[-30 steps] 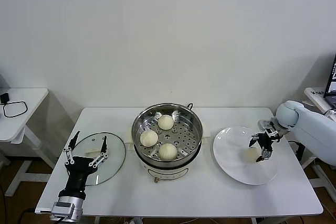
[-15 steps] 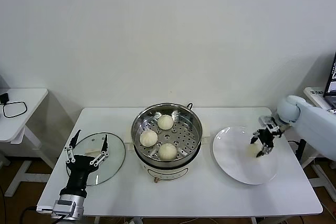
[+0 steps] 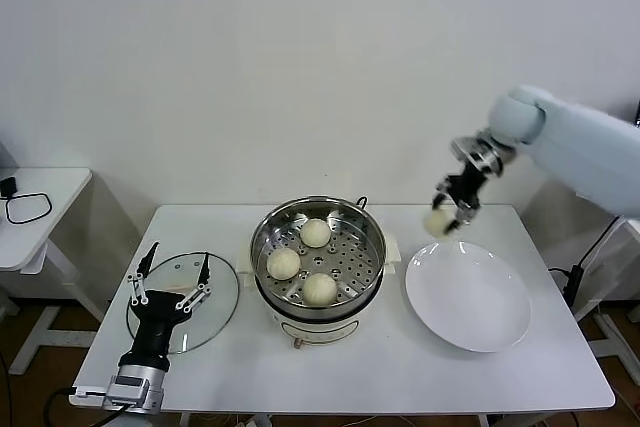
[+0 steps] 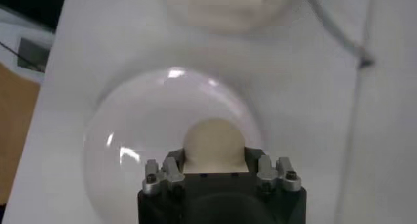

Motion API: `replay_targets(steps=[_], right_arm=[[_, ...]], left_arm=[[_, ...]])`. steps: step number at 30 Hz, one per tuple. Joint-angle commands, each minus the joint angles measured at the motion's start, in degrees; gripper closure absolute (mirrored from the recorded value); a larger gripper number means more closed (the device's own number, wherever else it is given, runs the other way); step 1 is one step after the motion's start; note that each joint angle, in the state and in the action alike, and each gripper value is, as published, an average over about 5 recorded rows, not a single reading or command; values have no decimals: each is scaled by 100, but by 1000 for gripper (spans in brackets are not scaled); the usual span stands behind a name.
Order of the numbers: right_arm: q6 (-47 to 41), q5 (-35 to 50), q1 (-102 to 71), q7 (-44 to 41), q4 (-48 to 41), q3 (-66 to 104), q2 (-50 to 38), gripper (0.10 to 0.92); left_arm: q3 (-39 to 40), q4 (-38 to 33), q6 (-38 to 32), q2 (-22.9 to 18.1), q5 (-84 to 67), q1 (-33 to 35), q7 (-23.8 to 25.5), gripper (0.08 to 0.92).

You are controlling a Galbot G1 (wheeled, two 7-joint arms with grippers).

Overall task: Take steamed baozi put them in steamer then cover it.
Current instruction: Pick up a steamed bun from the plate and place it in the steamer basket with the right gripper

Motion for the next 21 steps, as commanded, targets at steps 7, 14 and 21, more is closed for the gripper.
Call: replay_targets(steps=[7, 14, 21], right_arm=[[-978, 1638, 1149, 561, 708, -1345, 1821, 397], [-1028, 1351, 659, 724, 463, -1476, 2150, 397], [-1032, 1155, 273, 797, 291, -1447, 2244, 404]], left_arm=[[69, -34, -1, 3, 31, -39, -16, 177], [41, -50, -8, 10, 29, -10, -27, 177], [-13, -28, -17, 2, 27, -7, -34, 177]])
